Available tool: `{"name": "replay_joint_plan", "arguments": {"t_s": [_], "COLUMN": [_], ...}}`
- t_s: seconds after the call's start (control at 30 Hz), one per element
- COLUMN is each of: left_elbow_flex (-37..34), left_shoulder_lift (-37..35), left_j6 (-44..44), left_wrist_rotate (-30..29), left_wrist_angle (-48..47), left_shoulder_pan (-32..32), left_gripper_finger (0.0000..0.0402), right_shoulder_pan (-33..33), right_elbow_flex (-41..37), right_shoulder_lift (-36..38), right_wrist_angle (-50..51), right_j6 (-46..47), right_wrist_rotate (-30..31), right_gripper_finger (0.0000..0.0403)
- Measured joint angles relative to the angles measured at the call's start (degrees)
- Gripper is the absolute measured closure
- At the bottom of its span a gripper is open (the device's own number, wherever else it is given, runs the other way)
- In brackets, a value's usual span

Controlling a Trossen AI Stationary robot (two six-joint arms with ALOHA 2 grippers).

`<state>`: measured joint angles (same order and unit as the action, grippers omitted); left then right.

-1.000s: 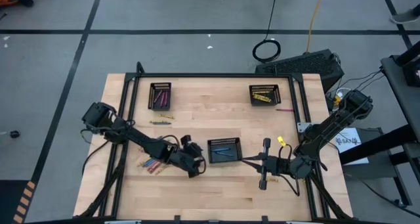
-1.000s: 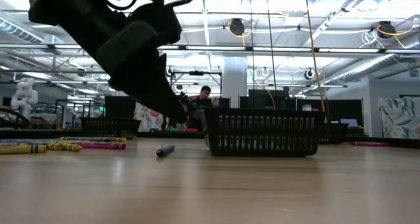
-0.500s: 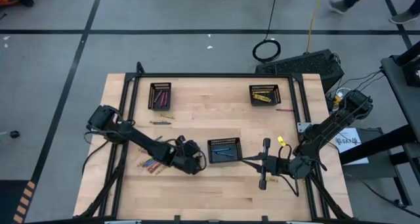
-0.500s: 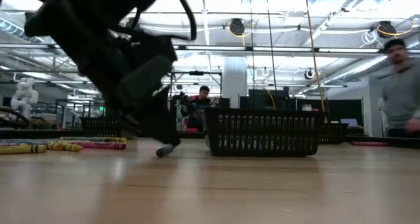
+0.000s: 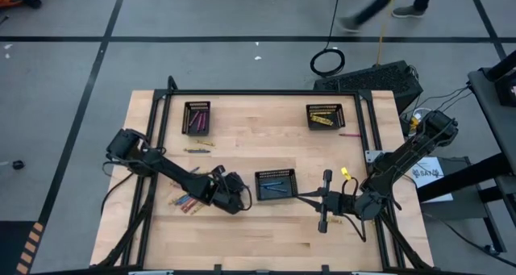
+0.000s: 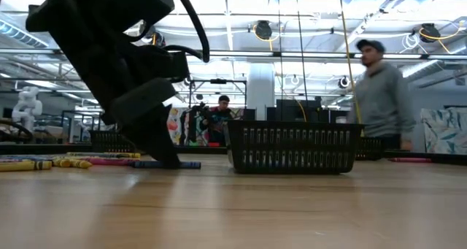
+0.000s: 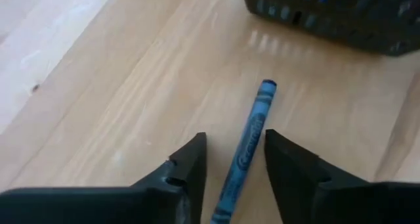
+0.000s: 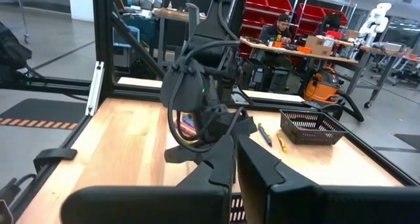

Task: Sort crayons
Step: Put the blue crayon into the bottom black bin

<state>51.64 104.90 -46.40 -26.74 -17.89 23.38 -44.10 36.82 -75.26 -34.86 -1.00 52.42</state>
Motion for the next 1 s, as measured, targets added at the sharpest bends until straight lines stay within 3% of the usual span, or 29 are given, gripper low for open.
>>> {"name": "replay_joint_plan", "arguments": {"t_s": [0.3, 0.43, 0.6, 0.7, 0.8, 1.0], "left_elbow_flex": [-0.15, -0.66, -0.57, -0.57, -0.39, -0.39], "left_shoulder_lift": [-1.97, -6.71, -15.03, -18.44, -19.44, -13.52], "left_j6": [6.28, 6.49, 8.23, 12.64, 19.01, 28.95], "left_wrist_rotate": [4.40, 7.18, 6.34, 5.66, 4.68, 10.66], "left_wrist_angle": [-3.85, -9.74, -10.97, -5.19, 7.87, 29.21], "left_shoulder_pan": [-0.02, 0.07, 0.39, 0.58, -0.05, -5.05], "left_gripper_finger": [0.0389, 0.0390, 0.0390, 0.0389, 0.0389, 0.0392], "right_shoulder_pan": [-1.24, -3.63, -7.01, -7.95, -8.11, -8.13], "right_elbow_flex": [0.00, 0.00, 0.00, 0.00, 0.00, 0.00], "right_shoulder_lift": [0.00, 0.09, 0.13, 0.13, 0.13, 0.13], "right_wrist_angle": [-1.03, -3.85, -5.03, -5.17, -5.18, -5.25], "right_j6": [-1.37, -4.35, -7.18, -7.29, -7.27, -7.18], "right_wrist_rotate": [0.24, 2.44, 8.60, 10.66, 10.74, 10.80], "right_gripper_finger": [0.0397, 0.0397, 0.0397, 0.0397, 0.0397, 0.0397]}}
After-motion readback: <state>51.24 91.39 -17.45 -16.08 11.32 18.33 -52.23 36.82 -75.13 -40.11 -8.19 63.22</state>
